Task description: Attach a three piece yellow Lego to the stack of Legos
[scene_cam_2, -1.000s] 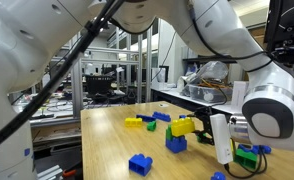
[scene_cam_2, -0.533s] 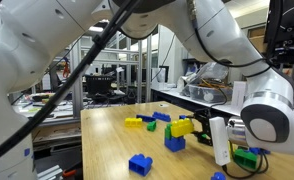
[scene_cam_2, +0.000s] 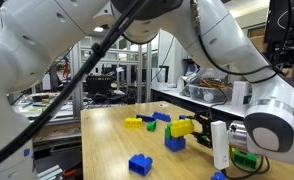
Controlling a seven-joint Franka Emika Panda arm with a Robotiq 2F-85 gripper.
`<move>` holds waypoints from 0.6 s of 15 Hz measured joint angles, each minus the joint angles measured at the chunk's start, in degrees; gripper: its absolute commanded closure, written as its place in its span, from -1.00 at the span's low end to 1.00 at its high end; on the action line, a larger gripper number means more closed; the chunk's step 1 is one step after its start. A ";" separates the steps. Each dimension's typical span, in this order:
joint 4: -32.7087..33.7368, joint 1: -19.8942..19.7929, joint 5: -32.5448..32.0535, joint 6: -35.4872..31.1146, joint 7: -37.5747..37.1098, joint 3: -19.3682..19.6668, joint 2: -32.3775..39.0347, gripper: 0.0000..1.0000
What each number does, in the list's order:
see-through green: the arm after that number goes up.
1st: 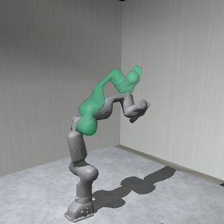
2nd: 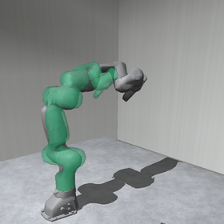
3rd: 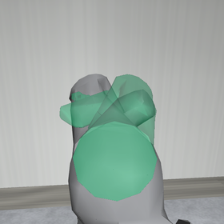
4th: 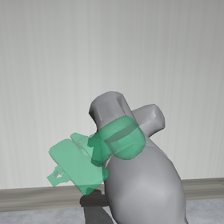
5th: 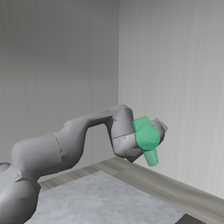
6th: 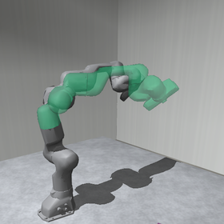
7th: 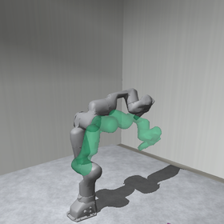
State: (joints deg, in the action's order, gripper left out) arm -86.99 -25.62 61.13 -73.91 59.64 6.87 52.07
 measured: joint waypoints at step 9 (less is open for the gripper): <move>4.70 -1.02 0.00 6.34 -2.30 0.03 3.45 0.22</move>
State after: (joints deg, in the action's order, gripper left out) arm -82.29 -26.64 61.13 -67.56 57.34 6.90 55.52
